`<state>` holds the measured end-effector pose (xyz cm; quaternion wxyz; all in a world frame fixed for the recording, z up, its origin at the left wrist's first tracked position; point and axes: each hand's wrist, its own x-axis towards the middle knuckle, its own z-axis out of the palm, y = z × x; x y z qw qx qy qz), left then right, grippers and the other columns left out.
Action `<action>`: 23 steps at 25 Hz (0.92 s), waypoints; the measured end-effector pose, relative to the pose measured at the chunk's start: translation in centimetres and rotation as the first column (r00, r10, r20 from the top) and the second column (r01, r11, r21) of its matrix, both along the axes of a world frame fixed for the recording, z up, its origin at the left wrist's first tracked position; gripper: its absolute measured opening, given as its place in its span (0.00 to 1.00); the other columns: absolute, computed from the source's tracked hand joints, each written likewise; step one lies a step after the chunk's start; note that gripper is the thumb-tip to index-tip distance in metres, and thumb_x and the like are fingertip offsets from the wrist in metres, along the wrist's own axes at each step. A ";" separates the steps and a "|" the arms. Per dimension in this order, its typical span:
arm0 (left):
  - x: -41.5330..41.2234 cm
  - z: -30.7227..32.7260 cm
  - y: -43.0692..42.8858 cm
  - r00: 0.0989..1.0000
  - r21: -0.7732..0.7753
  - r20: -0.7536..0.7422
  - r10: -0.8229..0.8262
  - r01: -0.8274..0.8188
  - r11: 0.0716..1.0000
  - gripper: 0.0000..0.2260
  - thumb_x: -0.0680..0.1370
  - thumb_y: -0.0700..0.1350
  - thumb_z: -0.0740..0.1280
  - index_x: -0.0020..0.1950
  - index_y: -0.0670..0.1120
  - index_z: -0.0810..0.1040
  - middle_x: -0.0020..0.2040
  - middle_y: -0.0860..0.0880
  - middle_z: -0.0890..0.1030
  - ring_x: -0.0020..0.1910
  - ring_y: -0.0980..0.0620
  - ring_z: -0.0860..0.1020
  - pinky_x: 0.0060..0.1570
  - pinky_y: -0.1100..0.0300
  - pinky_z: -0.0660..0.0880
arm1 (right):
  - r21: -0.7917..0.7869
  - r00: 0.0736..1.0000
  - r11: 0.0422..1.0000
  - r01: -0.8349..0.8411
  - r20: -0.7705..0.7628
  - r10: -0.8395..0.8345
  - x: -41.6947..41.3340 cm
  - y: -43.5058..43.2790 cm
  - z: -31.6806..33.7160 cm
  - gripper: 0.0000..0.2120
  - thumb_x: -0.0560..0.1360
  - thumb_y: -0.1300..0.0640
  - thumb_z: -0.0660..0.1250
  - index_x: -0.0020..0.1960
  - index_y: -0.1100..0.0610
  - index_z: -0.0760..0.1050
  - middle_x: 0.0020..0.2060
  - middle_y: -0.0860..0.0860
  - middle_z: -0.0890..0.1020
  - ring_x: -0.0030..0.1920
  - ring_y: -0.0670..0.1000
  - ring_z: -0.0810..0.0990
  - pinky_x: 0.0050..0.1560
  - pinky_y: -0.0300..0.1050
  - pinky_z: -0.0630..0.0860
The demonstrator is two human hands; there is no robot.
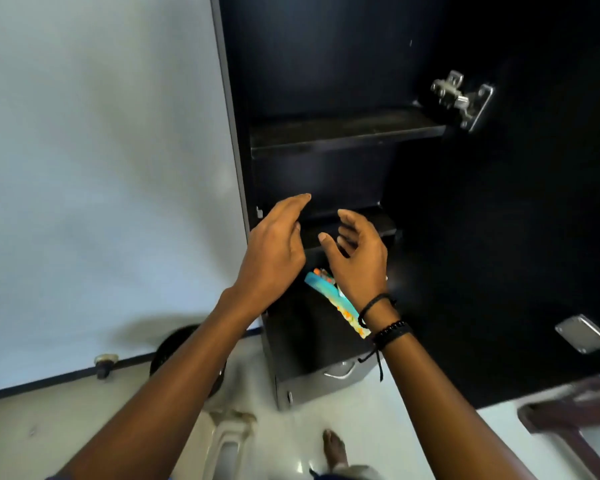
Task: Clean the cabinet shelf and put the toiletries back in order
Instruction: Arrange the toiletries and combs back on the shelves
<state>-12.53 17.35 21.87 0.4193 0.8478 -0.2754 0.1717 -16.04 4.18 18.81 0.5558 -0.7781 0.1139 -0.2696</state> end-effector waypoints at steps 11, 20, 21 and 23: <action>0.2 -13.8 -4.0 0.910 0.159 -0.415 -0.001 0.074 0.984 0.23 0.77 0.34 0.63 0.71 0.44 0.67 0.68 0.46 0.72 0.66 0.49 0.72 0.63 0.62 0.68 | -0.100 0.890 0.992 0.078 -0.442 -0.115 -0.4 -7.0 -15.0 0.30 0.69 0.59 0.75 0.68 0.57 0.69 0.64 0.54 0.76 0.63 0.55 0.75 0.64 0.54 0.74; 3.7 -21.3 -9.5 0.747 0.305 -0.660 0.086 0.161 0.939 0.24 0.78 0.37 0.62 0.74 0.41 0.62 0.72 0.41 0.68 0.70 0.42 0.68 0.67 0.47 0.69 | -0.232 0.665 0.964 -0.127 -0.742 -0.091 2.0 -14.3 -22.6 0.28 0.72 0.57 0.72 0.69 0.59 0.66 0.65 0.56 0.73 0.65 0.55 0.73 0.63 0.47 0.72; 4.1 -21.9 -10.2 0.725 0.315 -0.682 0.093 0.177 0.932 0.24 0.78 0.37 0.62 0.74 0.41 0.62 0.72 0.40 0.68 0.69 0.42 0.70 0.66 0.47 0.70 | -0.297 0.662 0.940 -0.170 -0.741 -0.114 2.6 -15.1 -23.3 0.29 0.72 0.57 0.72 0.69 0.59 0.65 0.66 0.57 0.71 0.66 0.56 0.72 0.64 0.49 0.72; 5.1 -23.0 -11.3 0.700 0.338 -0.704 0.119 0.182 0.923 0.25 0.78 0.38 0.63 0.74 0.42 0.62 0.70 0.40 0.70 0.66 0.41 0.72 0.64 0.48 0.72 | -0.408 0.665 0.867 -0.286 -0.736 -0.126 4.4 -16.4 -24.7 0.30 0.73 0.57 0.71 0.71 0.58 0.63 0.70 0.57 0.67 0.70 0.58 0.67 0.67 0.52 0.70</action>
